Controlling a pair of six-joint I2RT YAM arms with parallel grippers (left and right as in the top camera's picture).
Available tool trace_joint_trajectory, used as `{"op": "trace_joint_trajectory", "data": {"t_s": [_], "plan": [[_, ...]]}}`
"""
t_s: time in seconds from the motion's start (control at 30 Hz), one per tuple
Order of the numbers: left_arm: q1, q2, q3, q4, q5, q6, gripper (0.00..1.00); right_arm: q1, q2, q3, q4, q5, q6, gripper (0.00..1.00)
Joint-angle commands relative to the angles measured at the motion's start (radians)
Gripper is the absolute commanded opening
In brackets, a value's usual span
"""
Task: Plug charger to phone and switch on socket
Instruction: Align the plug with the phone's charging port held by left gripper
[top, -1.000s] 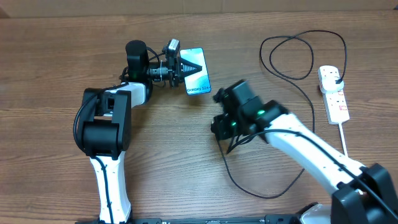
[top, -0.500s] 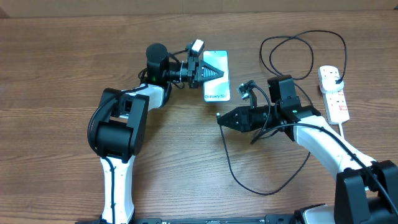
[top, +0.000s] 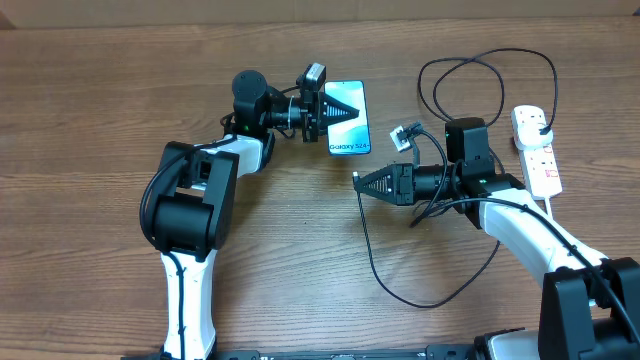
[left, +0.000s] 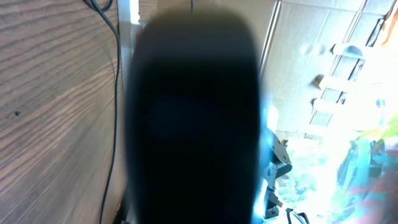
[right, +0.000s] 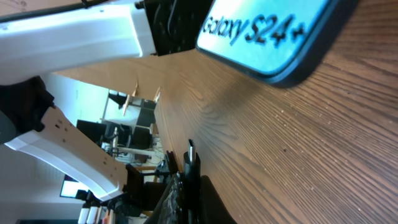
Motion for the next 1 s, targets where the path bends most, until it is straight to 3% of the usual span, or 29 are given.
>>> {"op": "trace_joint_trajectory", "data": {"t_s": [0.0, 0.97], "plan": [[-0.027, -0.005, 0.023, 0.011, 0.019, -0.022, 0.04, -0.003, 0.000, -0.002, 0.045, -0.022, 0.064, 0.04], [-0.031, -0.005, 0.023, 0.064, 0.031, 0.003, 0.04, -0.003, 0.003, -0.002, 0.093, 0.096, 0.203, 0.04]]}}
